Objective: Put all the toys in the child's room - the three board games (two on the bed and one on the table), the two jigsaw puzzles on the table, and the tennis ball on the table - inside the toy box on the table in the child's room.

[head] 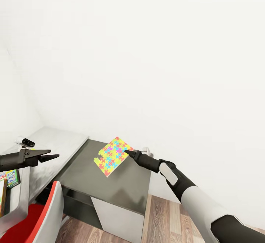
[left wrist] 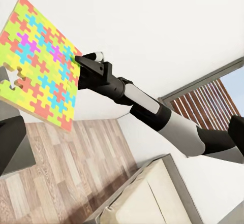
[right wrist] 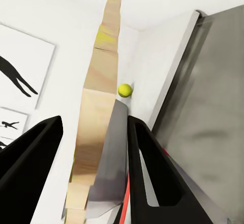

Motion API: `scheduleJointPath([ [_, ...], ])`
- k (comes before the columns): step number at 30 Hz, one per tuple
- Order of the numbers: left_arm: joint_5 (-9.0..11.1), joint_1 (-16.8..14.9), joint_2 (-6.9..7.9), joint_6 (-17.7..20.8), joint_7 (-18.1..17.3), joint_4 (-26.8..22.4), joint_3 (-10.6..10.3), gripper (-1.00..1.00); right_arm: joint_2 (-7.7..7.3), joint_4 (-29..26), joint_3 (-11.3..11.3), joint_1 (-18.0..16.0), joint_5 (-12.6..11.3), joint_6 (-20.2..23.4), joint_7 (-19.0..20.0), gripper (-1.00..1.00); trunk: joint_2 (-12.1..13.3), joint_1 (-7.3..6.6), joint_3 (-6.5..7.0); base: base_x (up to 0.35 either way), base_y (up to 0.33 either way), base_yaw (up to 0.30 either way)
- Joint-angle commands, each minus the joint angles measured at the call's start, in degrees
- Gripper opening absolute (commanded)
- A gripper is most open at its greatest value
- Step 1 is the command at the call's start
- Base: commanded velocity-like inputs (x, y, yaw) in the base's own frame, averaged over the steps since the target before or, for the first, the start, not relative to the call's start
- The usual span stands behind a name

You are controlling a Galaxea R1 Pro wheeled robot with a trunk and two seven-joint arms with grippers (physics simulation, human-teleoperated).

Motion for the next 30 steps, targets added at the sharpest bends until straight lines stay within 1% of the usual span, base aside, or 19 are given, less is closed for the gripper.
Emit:
scheduleJointPath([
  [1,0.02,-0.06,0.04,0.62,-0.24,0.01,-0.09,1.0,-0.02,0.02,0.1,-0.07,-0.54,0.38,-0.01,-1.0,-0.13,0.04,-0.13,0.0,0.0,0.0],
  [6,0.04,-0.06,0.04,0.67,-0.24,0.01,-0.18,1.0,0.06,-0.06,0.13,-0.08,-0.57,0.43,0.54,-1.0,-0.13,0.04,-0.13,0.0,0.0,0.0],
  [11,0.1,-0.06,0.49,0.74,-0.24,0.01,-0.25,1.0,0.82,-0.35,0.24,-0.16,-0.57,0.86,-0.05,-1.0,-0.13,0.04,-0.13,0.0,0.0,0.0],
  [13,0.11,-0.08,0.71,0.83,-0.24,0.05,-0.23,1.0,1.09,-1.07,0.28,-1.32,-0.56,2.31,-1.1,-1.0,-0.13,0.04,-0.13,0.0,0.0,0.0],
  [14,0.13,-0.09,0.79,0.87,-0.24,0.07,-0.18,1.0,1.15,-1.95,0.27,-2.48,-0.58,4.0,-2.1,-1.0,-0.13,0.04,-0.13,0.0,0.0,0.0],
  [15,0.14,-0.11,0.83,0.9,-0.24,0.08,0.0,1.0,1.17,-2.88,0.24,-3.79,-0.67,6.21,-3.51,-1.0,-0.13,0.04,-0.13,0.0,0.0,0.0],
  [16,0.15,-0.12,0.85,0.92,-0.24,0.08,0.1,1.0,1.18,-3.32,0.2,-4.4,-0.72,7.34,-4.38,-1.0,-0.13,0.04,-0.13,0.0,0.0,0.0],
  [18,0.18,-0.12,0.92,0.99,-0.24,0.14,0.68,1.0,1.28,-4.57,-0.03,-6.22,-1.02,10.9,-8.08,-1.0,-0.13,0.04,-0.13,0.0,0.0,0.0],
  [20,0.19,-0.12,0.98,1.04,-0.24,0.18,0.99,1.0,1.48,-5.38,-0.32,-7.12,-1.53,12.31,-10.21,-1.0,-0.13,0.04,-0.13,0.0,0.0,0.0],
  [21,0.16,-0.1,0.99,1.05,-0.24,0.25,1.11,1.0,1.61,-5.86,-0.67,-7.74,-2.07,12.89,-11.09,-1.0,-0.13,0.04,-0.13,0.0,0.0,0.0],
  [25,0.06,-0.18,1.03,1.11,-0.24,0.3,1.46,1.0,1.77,-6.59,-1.51,-8.81,-3.1,13.68,-12.28,-1.0,-0.13,0.04,-0.13,0.0,0.0,0.0],
  [27,0.09,-0.25,1.41,1.15,-0.24,0.28,1.71,1.0,1.8,-6.71,-1.65,-8.92,-3.19,13.69,-12.43,-1.0,-0.13,0.04,-0.13,0.0,0.0,0.0],
  [28,0.13,-0.28,1.88,1.17,-0.24,0.28,2.16,1.0,1.78,-6.76,-1.71,-8.96,-3.22,13.7,-12.45,-1.0,-0.13,0.04,-0.13,0.0,0.0,0.0],
  [30,0.17,-0.3,2.24,1.19,-0.24,0.28,2.95,1.0,1.76,-6.79,-1.83,-8.99,-3.28,13.7,-12.28,-1.0,-0.13,0.04,-0.13,0.0,0.0,0.0],
])
